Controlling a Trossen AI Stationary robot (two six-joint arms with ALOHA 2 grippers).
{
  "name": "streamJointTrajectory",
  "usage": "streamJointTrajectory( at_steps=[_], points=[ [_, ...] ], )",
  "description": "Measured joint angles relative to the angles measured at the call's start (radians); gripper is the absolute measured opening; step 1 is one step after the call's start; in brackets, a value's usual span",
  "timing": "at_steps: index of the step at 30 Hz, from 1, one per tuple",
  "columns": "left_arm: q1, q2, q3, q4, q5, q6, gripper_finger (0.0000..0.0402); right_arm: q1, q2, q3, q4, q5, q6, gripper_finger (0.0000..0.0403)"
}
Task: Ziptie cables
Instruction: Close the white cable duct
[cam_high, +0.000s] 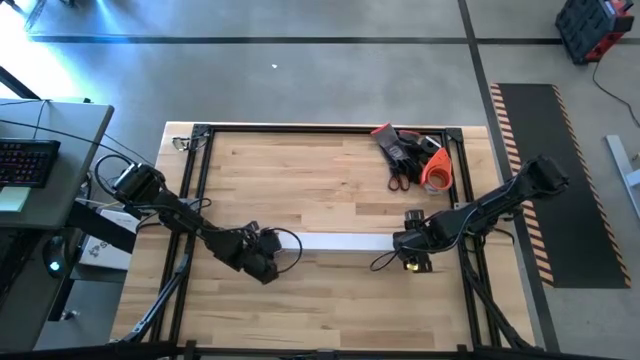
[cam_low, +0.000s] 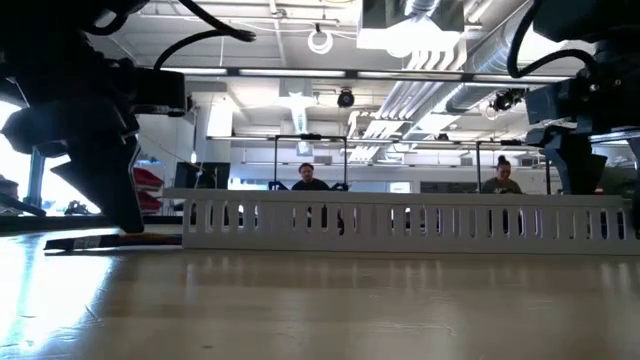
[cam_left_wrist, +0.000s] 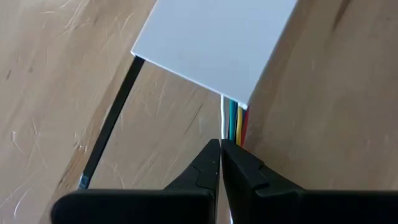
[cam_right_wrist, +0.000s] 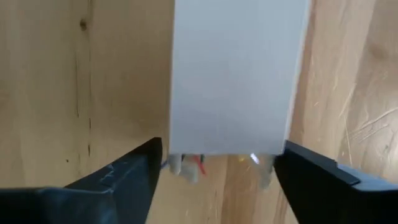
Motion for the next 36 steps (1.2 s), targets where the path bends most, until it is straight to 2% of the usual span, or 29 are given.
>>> streamJointTrajectory(
  at_steps=[4,8,14,24,29,33,36],
  points=[
    [-0.006,0.000,0.000,-0.005,0.002,-0.001,0.0000,0.001,0.000,-0.016,-0.008,-0.034,0.024,0.0314],
    [-0.008,0.000,0.000,-0.005,0.002,-0.001,0.0000,0.000,0.000,-0.022,0.000,-0.036,0.029,0.0318],
    [-0.009,0.000,0.000,0.009,-0.010,0.000,0.0000,0.000,0.000,-0.022,0.041,-0.037,0.023,0.0297],
    [-0.009,0.000,-0.001,0.008,-0.011,-0.004,0.0000,0.000,-0.001,-0.022,0.036,-0.058,0.021,0.0233],
    [-0.009,0.000,-0.002,0.013,-0.018,-0.007,0.0000,0.000,-0.001,-0.022,0.036,-0.058,0.021,0.0222],
    [0.010,0.000,-0.003,0.130,-0.030,0.071,0.0000,0.000,-0.001,-0.022,0.052,-0.062,0.001,0.0221],
    [0.033,0.001,-0.006,0.213,0.007,0.153,0.0000,0.001,-0.002,-0.025,0.041,-0.072,-0.006,0.0221]
  ],
)
